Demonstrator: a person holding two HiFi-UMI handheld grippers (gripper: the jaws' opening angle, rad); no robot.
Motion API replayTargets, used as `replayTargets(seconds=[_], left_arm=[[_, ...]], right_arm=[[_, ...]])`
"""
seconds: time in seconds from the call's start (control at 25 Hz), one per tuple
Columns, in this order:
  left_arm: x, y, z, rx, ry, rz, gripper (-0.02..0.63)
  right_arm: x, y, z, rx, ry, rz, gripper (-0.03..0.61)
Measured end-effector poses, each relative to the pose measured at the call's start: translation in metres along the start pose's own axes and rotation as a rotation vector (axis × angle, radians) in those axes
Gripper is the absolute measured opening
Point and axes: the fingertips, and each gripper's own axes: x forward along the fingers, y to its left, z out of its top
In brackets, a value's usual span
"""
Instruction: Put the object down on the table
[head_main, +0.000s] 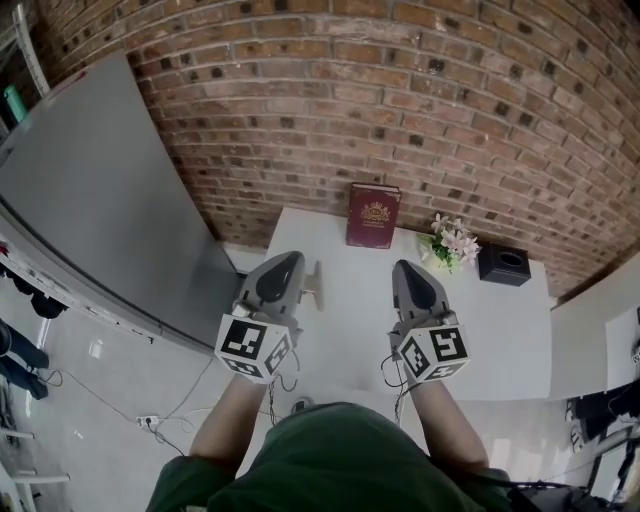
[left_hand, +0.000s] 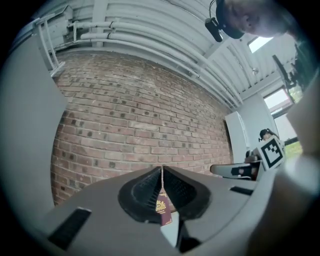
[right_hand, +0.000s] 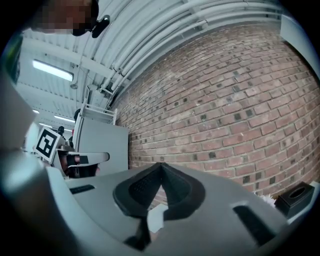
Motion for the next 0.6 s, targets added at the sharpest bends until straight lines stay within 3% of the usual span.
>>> replayTargets(seconds=[0.6], left_arm=[[0.009, 0.002, -0.010, -0.032, 0.037, 0.069, 0.015]], right_arm=[[-0.003, -0.016, 0.012, -0.011, -0.062, 0.014, 0.003]])
